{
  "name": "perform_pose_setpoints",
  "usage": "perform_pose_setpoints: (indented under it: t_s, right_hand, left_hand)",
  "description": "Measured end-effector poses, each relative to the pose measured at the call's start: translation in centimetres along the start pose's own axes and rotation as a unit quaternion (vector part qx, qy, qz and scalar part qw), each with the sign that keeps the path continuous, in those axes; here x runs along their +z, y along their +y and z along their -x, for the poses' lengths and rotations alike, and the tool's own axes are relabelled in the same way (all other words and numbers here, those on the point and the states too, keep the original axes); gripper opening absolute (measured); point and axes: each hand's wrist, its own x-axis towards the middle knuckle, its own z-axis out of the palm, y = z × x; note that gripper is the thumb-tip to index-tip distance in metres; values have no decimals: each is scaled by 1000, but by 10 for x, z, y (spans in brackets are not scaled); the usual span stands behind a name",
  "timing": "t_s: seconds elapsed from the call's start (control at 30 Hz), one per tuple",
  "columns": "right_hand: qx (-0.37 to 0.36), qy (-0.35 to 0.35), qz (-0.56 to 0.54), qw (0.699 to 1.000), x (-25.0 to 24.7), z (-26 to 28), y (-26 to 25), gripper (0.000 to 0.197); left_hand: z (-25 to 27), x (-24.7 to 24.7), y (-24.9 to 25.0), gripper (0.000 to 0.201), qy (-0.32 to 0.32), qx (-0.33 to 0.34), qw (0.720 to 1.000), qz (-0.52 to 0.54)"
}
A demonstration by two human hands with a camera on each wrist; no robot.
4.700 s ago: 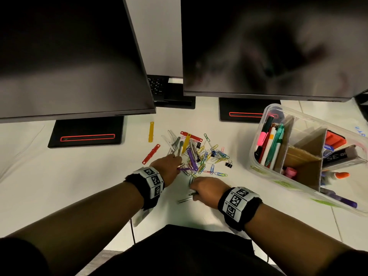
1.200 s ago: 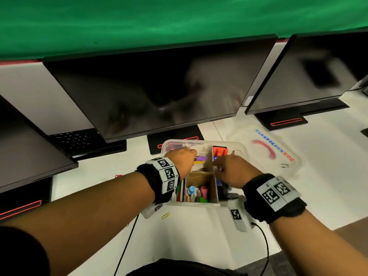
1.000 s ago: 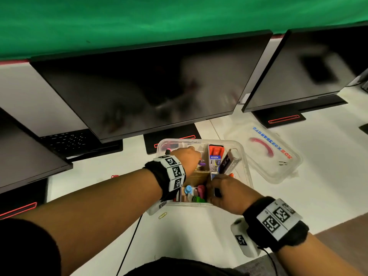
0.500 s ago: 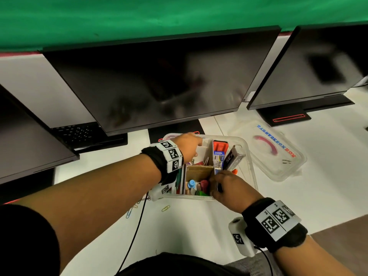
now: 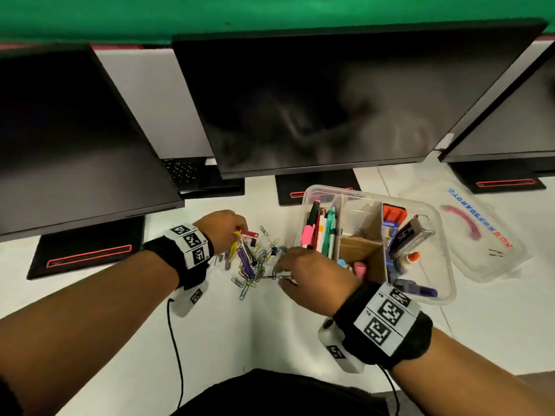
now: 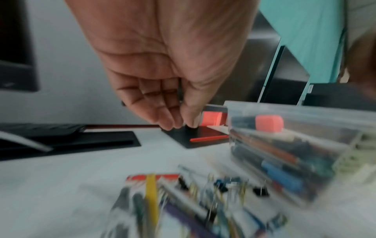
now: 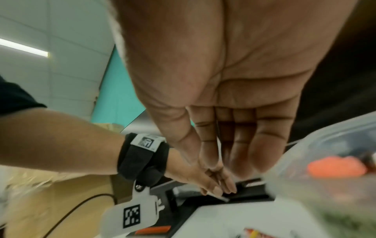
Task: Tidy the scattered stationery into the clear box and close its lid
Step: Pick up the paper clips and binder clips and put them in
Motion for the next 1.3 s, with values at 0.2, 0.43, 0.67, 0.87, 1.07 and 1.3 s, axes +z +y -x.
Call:
perform_pose_setpoints:
  t_s: [0.2, 0.43, 0.67, 0.87, 1.07, 1.3]
  right_hand:
    - [12, -128, 45, 991, 74, -47, -13, 37]
    - [107, -112, 50, 987, 108, -97, -7, 69]
    - [76, -132, 104, 983, 129, -99, 5, 48]
    - [43, -85, 57, 994, 129, -82, 7, 40]
    - [43, 0, 6, 999, 120, -115, -2, 50]
    - [102, -2, 80, 992, 121, -144, -15, 41]
  left_hand:
    - [4, 53, -34, 47, -56, 7, 998, -16]
    - [4, 92, -47, 63, -106, 40, 987, -113]
    - [40, 89, -60, 48, -78, 95, 990, -74]
    - [64, 87, -71, 25, -90, 97, 991, -16]
    - [53, 74, -71, 38, -10, -67, 996, 50]
    - [34, 84, -69, 73, -46, -218, 971, 84]
